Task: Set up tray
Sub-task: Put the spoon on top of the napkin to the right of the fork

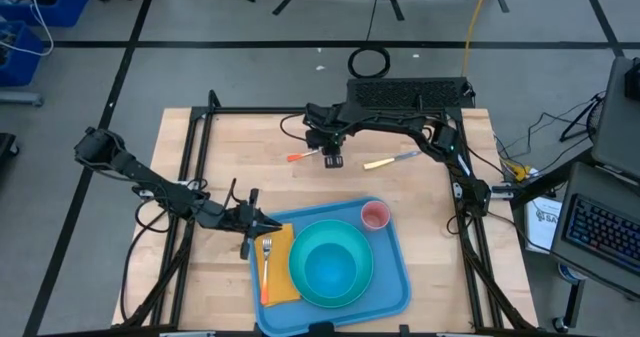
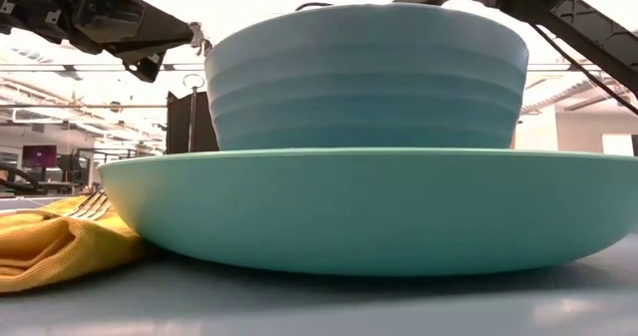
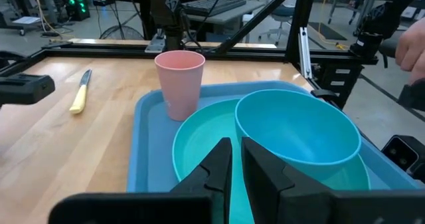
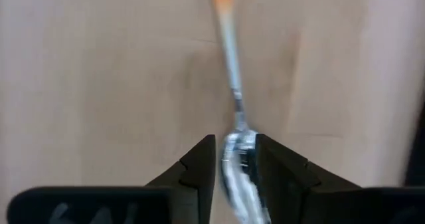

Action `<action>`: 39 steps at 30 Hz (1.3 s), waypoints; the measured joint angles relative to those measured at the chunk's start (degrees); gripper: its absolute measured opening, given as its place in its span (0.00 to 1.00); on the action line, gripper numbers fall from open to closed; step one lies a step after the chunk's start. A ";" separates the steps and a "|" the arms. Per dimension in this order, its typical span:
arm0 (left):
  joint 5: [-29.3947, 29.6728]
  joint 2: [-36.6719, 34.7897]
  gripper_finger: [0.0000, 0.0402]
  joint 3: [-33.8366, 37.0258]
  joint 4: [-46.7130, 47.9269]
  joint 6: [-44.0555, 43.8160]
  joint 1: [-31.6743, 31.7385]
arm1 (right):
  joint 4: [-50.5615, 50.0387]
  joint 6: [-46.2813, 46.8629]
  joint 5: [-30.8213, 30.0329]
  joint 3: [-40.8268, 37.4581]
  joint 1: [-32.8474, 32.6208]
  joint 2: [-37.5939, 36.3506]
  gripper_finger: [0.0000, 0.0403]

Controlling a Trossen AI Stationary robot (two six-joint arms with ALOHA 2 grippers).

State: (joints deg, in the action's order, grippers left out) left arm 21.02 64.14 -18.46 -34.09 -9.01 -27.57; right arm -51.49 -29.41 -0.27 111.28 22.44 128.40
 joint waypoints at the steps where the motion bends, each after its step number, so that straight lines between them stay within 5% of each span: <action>1: 0.00 0.00 0.09 0.00 0.00 0.12 0.00 | 0.40 -0.07 -1.44 0.00 -0.07 0.00 0.23; 6: -0.02 0.00 0.09 0.00 0.02 0.25 0.00 | 1.56 -0.44 -2.74 1.09 -0.73 -0.04 0.24; 19: -0.59 0.02 0.09 -0.02 0.87 -0.02 0.00 | 6.37 -0.46 -2.91 1.09 -1.53 -0.04 0.49; 39: -1.66 0.02 0.09 -0.04 1.39 -0.53 -0.02 | 8.11 3.42 3.34 1.05 -0.56 -0.04 0.47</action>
State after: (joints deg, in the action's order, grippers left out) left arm 19.35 64.16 -18.50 -32.69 -9.54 -27.59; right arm -43.38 -25.99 3.07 112.33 21.87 128.35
